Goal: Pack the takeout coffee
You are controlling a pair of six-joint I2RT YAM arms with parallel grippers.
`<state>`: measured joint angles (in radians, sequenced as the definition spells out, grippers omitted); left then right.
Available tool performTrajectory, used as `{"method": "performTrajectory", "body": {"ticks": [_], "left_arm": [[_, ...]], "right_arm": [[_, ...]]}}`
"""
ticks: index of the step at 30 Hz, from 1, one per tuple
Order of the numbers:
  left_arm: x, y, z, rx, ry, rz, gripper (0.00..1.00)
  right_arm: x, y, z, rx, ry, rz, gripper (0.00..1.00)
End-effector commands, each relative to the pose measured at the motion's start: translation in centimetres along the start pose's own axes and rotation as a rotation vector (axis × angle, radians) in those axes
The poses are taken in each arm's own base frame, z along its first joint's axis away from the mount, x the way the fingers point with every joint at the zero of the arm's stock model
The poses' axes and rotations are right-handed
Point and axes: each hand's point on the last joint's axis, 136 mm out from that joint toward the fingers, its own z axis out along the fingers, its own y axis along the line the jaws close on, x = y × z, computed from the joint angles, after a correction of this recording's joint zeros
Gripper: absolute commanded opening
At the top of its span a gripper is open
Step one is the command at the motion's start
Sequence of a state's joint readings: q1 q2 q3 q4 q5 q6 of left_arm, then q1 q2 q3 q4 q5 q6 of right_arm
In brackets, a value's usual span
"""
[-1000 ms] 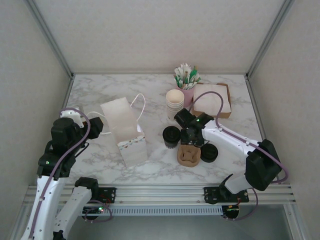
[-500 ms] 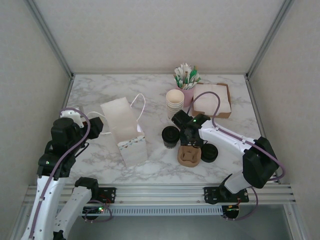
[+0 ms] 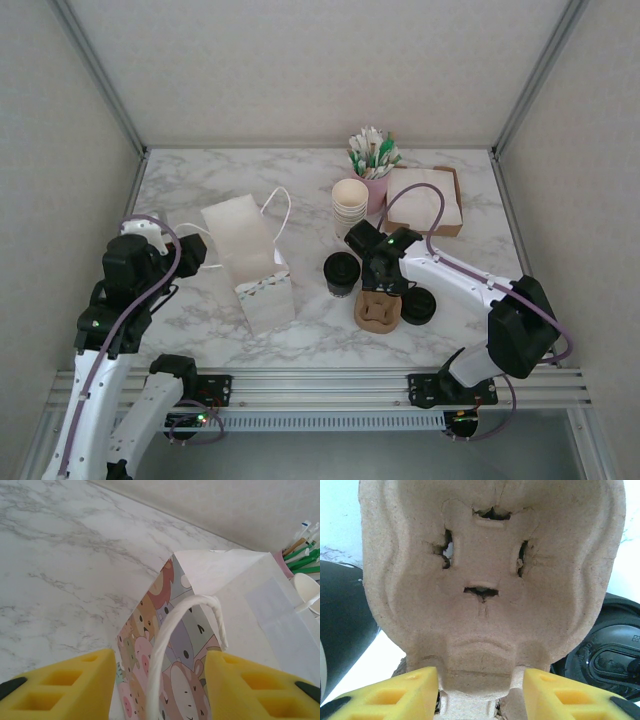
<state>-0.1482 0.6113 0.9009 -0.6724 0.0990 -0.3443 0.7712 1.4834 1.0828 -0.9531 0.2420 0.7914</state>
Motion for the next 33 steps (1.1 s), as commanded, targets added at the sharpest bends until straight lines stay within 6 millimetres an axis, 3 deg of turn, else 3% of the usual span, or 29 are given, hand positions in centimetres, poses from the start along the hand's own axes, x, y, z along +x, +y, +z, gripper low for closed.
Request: {"method": "performTrajectory", "body": {"ticks": [1, 19, 33], "left_arm": [[-0.3, -0.1, 0.1, 0.014, -0.011, -0.018, 0.5], [-0.2, -0.1, 0.1, 0.014, -0.01, -0.019, 0.51], [-0.2, -0.1, 0.1, 0.016, -0.01, -0.019, 0.51]], "right_arm": [[-0.1, -0.1, 0.1, 0.015, -0.01, 0.021, 0.48], [0.5, -0.4, 1.2, 0.041, 0.013, 0.03, 0.48], [0.4, -0.6, 0.7, 0.043, -0.001, 0.044, 0.43]]}}
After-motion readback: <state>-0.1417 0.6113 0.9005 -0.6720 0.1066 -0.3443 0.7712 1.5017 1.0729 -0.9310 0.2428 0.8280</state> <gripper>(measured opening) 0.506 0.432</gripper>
